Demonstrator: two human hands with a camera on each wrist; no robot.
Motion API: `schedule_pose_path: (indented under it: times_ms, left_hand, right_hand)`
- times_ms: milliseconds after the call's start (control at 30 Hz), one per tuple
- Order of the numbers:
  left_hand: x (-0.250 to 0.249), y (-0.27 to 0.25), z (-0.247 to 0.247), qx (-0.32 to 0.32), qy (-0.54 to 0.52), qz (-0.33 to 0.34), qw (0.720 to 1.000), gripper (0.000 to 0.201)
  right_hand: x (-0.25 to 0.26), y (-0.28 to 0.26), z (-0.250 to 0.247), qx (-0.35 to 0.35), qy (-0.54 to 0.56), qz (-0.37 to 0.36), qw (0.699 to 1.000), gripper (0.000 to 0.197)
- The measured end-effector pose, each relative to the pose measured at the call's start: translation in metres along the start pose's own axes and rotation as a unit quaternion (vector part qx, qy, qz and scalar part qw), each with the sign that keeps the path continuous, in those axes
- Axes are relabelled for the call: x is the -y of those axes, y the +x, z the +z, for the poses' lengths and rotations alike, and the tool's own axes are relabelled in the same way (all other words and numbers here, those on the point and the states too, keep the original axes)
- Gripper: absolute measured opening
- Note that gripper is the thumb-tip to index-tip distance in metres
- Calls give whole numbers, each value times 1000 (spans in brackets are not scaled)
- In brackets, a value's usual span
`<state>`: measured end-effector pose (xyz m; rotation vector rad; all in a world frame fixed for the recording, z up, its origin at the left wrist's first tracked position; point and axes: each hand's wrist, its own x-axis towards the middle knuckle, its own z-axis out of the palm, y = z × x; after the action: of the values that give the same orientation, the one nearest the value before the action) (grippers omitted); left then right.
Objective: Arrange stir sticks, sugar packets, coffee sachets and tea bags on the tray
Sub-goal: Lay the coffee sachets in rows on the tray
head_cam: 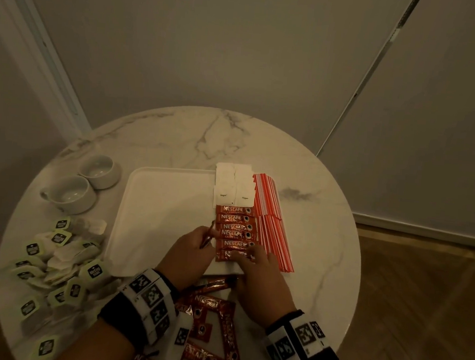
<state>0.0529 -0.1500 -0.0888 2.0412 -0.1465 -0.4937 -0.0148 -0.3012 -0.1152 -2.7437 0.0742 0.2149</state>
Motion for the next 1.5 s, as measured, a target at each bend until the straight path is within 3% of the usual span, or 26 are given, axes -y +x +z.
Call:
schedule_pose_path:
  times_ms: [67, 167, 267, 333, 400, 467, 533, 667, 700, 800, 833, 933, 1000, 1067, 1200, 1500]
  left_hand:
    - [-5, 1, -1, 27, -152, -53, 987, 25]
    - [-12, -3, 1, 64, -370, -67, 924, 28]
    - [-20, -7, 5, 94, -447, -43, 888, 32]
    - [-23, -7, 6, 111, -493, -49, 861, 33]
    - [-24, -7, 6, 116, -523, -57, 842, 34]
    - [-22, -6, 6, 115, -527, -57, 840, 34]
    - [-18, -5, 5, 102, -499, -50, 859, 34]
    - [-13, -6, 8, 28, -337, -26, 941, 30]
    - [-12, -7, 8, 9, -325, -21, 945, 28]
    - [-6, -6, 6, -16, -287, -15, 958, 15]
    - [-3, -5, 4, -18, -259, -17, 966, 11]
    - [5, -1, 1, -17, -167, -17, 986, 9]
    - [11, 0, 2, -12, -78, -8, 997, 9]
    - [16, 2, 7, -10, 46, 8, 999, 10]
    - [22, 9, 16, -6, 257, 24, 966, 23]
    - [23, 18, 18, 49, 312, -4, 949, 25]
  right_hand:
    - [1, 0, -8, -27, 82, 5, 996, 35]
    - [8, 2, -23, -40, 266, 23, 963, 14]
    - [17, 2, -35, -33, 433, 42, 900, 12]
    - [20, 4, -36, -27, 477, 32, 878, 14]
    - [19, 8, -33, -34, 461, 19, 886, 30]
    - [20, 8, -34, -48, 436, 20, 899, 13]
    - [19, 7, -36, -54, 464, 30, 884, 7]
    - [14, 6, -40, -60, 520, 83, 848, 5]
    - [12, 6, -40, -42, 504, 82, 859, 5]
    - [4, 4, -38, 17, 353, 37, 935, 8]
    - [1, 2, -38, 36, 317, 23, 948, 7]
    - [-13, -1, -40, 66, 308, 19, 949, 5]
    - [-23, 1, -38, 22, 286, 32, 958, 6]
    - [-27, 5, -32, -30, 238, 38, 970, 10]
    - [-29, 13, -12, -60, 137, 36, 988, 10]
    - [-29, 19, -3, -40, 16, 38, 998, 23]
